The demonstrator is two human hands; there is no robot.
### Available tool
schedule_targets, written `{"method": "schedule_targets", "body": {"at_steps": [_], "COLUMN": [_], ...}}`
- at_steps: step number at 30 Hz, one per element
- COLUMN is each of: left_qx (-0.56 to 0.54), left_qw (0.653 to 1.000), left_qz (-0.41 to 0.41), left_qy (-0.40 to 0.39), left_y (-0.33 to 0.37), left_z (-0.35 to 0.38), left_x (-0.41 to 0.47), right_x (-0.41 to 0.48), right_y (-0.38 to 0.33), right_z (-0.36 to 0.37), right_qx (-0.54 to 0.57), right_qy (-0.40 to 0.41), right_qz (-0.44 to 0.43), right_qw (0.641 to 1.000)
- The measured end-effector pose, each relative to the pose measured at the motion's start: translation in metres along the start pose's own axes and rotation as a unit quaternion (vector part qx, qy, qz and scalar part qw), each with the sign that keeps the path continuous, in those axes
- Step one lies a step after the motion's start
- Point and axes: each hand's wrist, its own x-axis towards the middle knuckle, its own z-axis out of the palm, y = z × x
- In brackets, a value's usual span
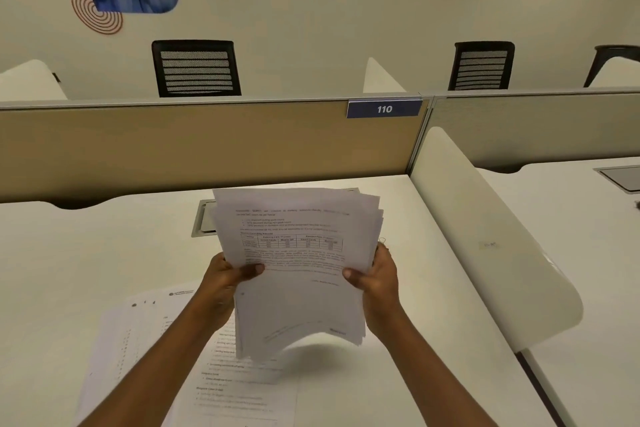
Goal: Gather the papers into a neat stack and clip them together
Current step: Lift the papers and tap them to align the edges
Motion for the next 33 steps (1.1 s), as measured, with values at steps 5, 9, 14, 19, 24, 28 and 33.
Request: {"method": "schedule_targets", "body": {"at_steps": [5, 9, 14, 19, 24, 28, 33], "left_qx": [0.001, 0.002, 0.037, 0.128, 0.122, 0.104, 0.091], "left_qw": [1.0, 1.0, 0.998, 0.99, 0.992, 0.994, 0.995], "left_qz": [0.0, 0.01, 0.046, 0.054, 0.006, -0.003, -0.003], "left_qy": [-0.014, -0.002, -0.005, 0.003, 0.027, 0.04, 0.046], "left_y": [-0.003, -0.002, 0.008, -0.002, -0.034, -0.04, -0.034], "left_z": [0.008, 0.018, 0.03, 0.037, 0.034, 0.039, 0.045], "left_x": [0.0, -0.001, -0.001, -0.002, -0.006, -0.004, -0.004], "right_x": [-0.004, -0.007, -0.007, -0.011, -0.021, -0.02, -0.017], "right_y": [-0.006, -0.01, -0.014, 0.009, 0.036, 0.042, 0.041], "right_z": [-0.009, -0.005, -0.009, -0.021, -0.034, -0.031, -0.029], "right_qx": [-0.014, -0.038, -0.034, -0.065, -0.073, -0.063, -0.051], "right_qy": [-0.049, -0.016, 0.008, 0.046, 0.038, 0.073, 0.097], "right_qz": [-0.002, -0.012, -0.06, -0.045, -0.002, 0.0, -0.034], "right_qw": [0.999, 0.999, 0.998, 0.996, 0.997, 0.995, 0.993]}}
